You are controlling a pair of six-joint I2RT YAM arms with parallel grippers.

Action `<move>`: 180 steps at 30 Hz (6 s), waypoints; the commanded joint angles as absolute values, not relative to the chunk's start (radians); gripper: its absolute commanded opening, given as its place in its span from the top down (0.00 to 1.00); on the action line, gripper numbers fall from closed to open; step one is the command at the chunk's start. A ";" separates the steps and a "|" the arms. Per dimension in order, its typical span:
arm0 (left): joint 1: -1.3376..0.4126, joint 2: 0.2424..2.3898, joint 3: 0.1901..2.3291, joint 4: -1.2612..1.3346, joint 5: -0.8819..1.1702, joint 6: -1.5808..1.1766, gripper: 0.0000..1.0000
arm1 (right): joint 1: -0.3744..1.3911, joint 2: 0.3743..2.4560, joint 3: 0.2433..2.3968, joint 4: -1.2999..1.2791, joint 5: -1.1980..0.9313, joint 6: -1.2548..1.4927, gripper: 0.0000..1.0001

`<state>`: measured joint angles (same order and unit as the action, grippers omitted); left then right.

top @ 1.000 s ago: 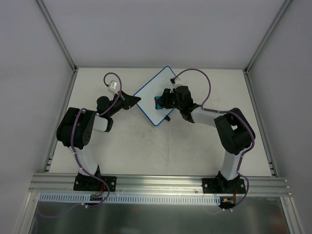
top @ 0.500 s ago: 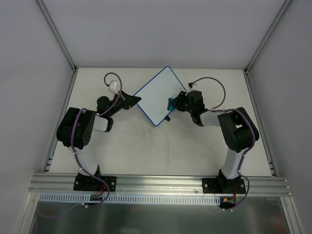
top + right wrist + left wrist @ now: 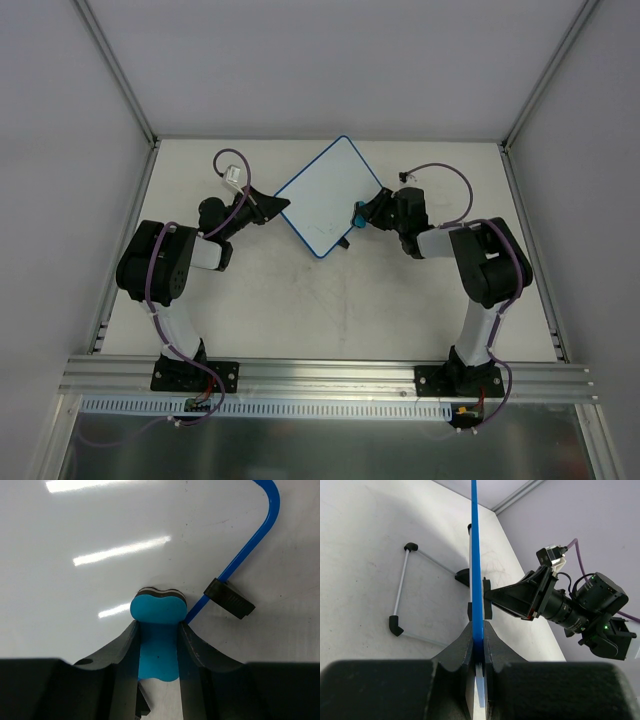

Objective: Erase the whiteboard

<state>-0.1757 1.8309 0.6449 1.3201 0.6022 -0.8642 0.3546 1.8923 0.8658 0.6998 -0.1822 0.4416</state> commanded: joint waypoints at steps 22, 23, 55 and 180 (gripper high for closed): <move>-0.190 1.852 0.653 1.443 0.657 -0.807 1.00 | 0.709 1.848 0.968 0.532 -0.018 0.227 1.00; -0.190 1.853 0.655 1.443 0.657 -0.807 1.00 | 0.721 1.848 0.972 0.532 -0.015 0.219 1.00; -0.190 1.859 0.653 1.463 0.661 -0.819 1.00 | 0.773 1.830 0.916 0.491 0.160 0.239 1.00; -0.184 1.870 0.650 1.522 0.678 -0.834 0.75 | 0.423 1.637 0.933 -0.227 0.186 0.195 0.22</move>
